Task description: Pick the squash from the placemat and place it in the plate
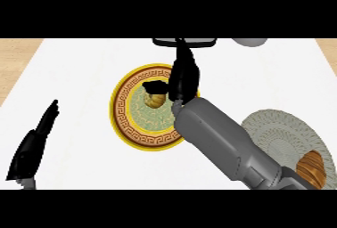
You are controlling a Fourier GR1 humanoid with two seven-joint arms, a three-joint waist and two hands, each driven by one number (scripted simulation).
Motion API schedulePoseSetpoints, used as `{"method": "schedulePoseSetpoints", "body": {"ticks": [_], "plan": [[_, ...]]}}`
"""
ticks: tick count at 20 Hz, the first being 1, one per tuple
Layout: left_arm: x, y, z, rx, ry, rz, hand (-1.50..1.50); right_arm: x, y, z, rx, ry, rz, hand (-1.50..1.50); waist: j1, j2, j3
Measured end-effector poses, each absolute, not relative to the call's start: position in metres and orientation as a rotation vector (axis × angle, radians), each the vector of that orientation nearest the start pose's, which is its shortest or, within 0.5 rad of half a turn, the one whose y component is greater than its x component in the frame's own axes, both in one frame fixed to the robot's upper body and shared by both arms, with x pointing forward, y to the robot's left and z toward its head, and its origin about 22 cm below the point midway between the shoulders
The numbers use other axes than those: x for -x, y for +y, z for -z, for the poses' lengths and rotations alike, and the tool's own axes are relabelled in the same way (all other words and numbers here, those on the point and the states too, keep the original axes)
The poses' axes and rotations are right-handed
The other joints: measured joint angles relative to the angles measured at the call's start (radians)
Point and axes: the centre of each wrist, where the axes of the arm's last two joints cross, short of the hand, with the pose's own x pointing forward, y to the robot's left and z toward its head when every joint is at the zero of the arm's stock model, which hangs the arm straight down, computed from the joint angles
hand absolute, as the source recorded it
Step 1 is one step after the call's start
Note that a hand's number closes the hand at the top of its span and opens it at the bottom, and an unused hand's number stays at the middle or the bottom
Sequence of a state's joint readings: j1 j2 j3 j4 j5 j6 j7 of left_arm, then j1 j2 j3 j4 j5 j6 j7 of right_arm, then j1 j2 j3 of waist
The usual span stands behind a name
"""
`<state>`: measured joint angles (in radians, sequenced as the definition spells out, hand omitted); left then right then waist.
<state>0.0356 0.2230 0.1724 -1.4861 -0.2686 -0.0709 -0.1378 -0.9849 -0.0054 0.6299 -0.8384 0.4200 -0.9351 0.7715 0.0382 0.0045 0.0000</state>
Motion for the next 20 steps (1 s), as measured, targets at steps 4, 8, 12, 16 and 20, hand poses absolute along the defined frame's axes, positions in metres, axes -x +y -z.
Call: {"method": "schedulePoseSetpoints", "body": {"ticks": [4,8,12,16,20], "plan": [[-0.224,0.335,0.006,-0.462,-1.514,0.3,0.0,-0.362,-0.02,-0.08,0.712,-1.553,-0.07,-1.5,-0.026,-0.005,0.0],[-0.217,0.34,0.006,-0.479,-1.51,0.281,0.0,-0.35,-0.051,-0.08,0.645,-1.609,0.08,-1.5,-0.043,-0.008,0.001],[-0.213,0.343,0.008,-0.483,-1.506,0.285,0.0,-0.326,-0.096,-0.073,0.616,-1.666,0.169,-1.5,-0.048,-0.007,0.002],[-0.214,0.339,0.006,-0.48,-1.506,0.289,0.0,-0.3,-0.14,-0.064,0.617,-1.714,0.182,-1.5,-0.046,-0.006,0.001],[-0.213,0.338,0.002,-0.486,-1.512,0.291,0.0,-0.274,-0.175,-0.052,0.622,-1.733,0.16,-1.5,-0.043,-0.006,0.001]]}}
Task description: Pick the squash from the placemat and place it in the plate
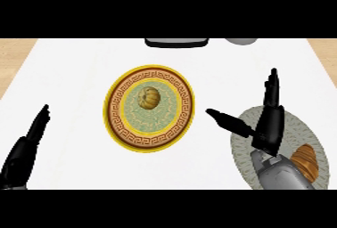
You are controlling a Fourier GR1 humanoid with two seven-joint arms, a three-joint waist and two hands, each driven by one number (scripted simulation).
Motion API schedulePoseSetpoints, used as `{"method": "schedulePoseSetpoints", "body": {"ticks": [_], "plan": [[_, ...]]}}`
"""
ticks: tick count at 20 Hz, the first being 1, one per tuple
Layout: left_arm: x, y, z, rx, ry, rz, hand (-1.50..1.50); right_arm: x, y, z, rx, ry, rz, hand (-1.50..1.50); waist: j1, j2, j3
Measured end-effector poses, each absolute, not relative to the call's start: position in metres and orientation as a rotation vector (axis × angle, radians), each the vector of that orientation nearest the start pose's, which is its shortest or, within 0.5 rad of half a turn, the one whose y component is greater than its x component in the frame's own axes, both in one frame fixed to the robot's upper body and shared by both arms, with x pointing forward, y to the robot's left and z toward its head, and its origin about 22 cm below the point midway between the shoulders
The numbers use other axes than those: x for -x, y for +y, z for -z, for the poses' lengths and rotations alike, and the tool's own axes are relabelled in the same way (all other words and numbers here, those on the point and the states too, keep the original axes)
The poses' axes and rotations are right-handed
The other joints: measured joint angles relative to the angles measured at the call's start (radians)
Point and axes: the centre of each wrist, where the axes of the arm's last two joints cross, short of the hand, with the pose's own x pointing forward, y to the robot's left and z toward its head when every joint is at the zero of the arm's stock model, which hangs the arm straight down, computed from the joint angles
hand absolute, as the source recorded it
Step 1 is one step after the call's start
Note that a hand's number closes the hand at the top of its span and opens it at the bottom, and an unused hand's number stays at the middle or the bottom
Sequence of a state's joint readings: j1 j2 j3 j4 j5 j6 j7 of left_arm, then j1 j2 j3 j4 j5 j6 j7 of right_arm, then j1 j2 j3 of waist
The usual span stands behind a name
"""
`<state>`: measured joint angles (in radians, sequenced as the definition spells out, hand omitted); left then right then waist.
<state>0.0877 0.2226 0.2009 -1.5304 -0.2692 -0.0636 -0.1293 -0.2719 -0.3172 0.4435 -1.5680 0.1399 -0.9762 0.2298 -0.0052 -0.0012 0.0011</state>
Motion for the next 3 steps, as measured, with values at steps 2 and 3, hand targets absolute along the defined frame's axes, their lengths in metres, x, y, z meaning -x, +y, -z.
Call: {"method": "schedulePoseSetpoints", "body": {"ticks": [2,3], "plan": [[-0.211,0.337,0.007,-0.484,-1.513,0.29,0.0,-0.266,-0.193,-0.05,0.617,-1.737,0.153,-1.5,0.001,0.0,0.0],[-0.212,0.341,0.007,-0.478,-1.512,0.286,0.0,-0.265,-0.199,-0.05,0.615,-1.737,0.154,-1.5,0.002,0.0,0.0]]}}
